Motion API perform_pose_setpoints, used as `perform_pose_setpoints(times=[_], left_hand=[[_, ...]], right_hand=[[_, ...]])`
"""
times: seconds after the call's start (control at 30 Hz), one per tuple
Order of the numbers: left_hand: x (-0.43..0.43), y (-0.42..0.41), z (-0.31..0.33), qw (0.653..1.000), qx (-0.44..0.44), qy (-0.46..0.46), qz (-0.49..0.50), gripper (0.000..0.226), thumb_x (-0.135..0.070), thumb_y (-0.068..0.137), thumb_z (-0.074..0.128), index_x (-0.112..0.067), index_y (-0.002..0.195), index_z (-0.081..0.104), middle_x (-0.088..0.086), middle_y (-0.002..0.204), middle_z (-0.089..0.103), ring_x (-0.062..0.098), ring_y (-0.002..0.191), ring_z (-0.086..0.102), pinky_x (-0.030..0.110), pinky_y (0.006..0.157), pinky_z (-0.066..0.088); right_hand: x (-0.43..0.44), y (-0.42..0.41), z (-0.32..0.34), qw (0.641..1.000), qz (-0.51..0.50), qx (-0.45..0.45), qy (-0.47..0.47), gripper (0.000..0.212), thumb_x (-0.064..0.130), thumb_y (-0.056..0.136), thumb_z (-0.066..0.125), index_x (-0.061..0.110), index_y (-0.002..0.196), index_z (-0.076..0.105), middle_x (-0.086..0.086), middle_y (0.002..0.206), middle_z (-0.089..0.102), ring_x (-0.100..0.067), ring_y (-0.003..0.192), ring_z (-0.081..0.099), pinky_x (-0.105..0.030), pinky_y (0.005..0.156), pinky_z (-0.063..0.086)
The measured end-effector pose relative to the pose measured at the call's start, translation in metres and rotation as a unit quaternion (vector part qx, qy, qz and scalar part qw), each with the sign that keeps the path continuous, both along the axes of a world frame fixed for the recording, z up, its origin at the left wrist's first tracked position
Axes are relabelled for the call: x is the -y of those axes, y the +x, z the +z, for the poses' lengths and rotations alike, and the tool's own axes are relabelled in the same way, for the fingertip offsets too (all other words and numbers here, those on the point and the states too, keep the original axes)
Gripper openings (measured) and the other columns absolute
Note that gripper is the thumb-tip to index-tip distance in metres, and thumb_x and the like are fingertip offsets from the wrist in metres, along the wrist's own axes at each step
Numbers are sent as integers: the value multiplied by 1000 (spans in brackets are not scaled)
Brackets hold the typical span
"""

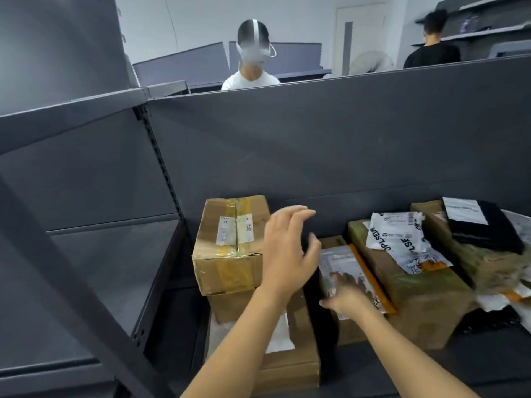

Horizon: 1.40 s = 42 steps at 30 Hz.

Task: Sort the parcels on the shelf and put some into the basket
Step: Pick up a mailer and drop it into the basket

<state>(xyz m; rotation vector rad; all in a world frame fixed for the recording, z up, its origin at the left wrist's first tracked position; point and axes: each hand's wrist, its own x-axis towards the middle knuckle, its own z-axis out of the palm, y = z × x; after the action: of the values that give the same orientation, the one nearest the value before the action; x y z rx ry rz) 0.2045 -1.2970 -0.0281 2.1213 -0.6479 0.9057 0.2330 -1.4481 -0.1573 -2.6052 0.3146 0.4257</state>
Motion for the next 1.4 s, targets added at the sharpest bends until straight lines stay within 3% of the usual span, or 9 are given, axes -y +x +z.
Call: perform_pose_setpoints(times=[0.17,0.27,0.43,0.57,0.77,0.9,1.03,1.17,1.4], left_hand=[[36,1,-69,956,-276,39,-96,30,-19,89,46,-18,116,59,-5,112,62,8,104,57,18,85,44],[36,10,-106,894,-444,-56,-18,29,-13,90,49,-14,117,60,-2,110,62,16,106,58,17,79,42],[40,16,-132,693,-672,-260,35,24,-20,94,55,-7,114,52,12,108,62,27,97,61,33,80,49],[48,16,-132,557,-688,-462,-59,35,-20,94,57,-5,126,54,19,115,62,31,93,62,38,77,52],[42,19,-125,644,-641,-414,-63,37,5,95,42,2,130,52,26,113,63,29,79,62,35,66,52],[30,19,-107,624,-612,-468,-135,31,4,95,42,-8,121,54,15,101,69,28,86,68,38,69,55],[17,20,-93,618,-607,-455,-208,29,-7,98,39,-12,122,55,12,106,73,27,94,71,38,69,58],[8,24,-85,613,-596,-460,-240,31,-14,99,37,-16,124,55,11,113,72,28,105,68,43,81,56],[-1,19,-74,630,-568,-410,-336,47,-13,90,50,-9,137,47,16,130,61,34,119,59,51,98,49]], right_hand=[[13,-23,-26,977,114,-1,-179,87,38,86,55,31,151,-4,-1,161,-2,-34,146,5,-50,116,18],[23,-33,-22,970,122,49,-207,65,26,92,43,30,150,14,5,160,10,-26,145,15,-42,112,28],[22,-46,-11,970,103,142,-170,43,25,94,41,27,136,46,3,142,48,-23,130,44,-34,93,46],[6,-58,-10,956,101,250,-114,37,28,90,44,30,125,57,7,126,61,-20,115,55,-32,85,48],[12,-64,-1,955,57,251,148,34,39,86,61,26,117,65,10,121,62,-10,119,51,-34,101,40],[34,-55,19,880,-191,312,304,38,25,93,57,17,130,54,4,128,57,-12,118,51,-32,101,42],[39,-42,42,785,-211,255,524,24,14,95,54,14,116,63,-1,110,69,-20,104,65,-39,91,53],[38,-34,59,769,-172,276,551,17,12,92,58,25,96,68,-2,101,74,-21,95,70,-37,82,56],[42,-26,73,750,-165,266,582,13,14,91,60,20,99,69,2,91,74,-12,82,71,-27,70,56]])
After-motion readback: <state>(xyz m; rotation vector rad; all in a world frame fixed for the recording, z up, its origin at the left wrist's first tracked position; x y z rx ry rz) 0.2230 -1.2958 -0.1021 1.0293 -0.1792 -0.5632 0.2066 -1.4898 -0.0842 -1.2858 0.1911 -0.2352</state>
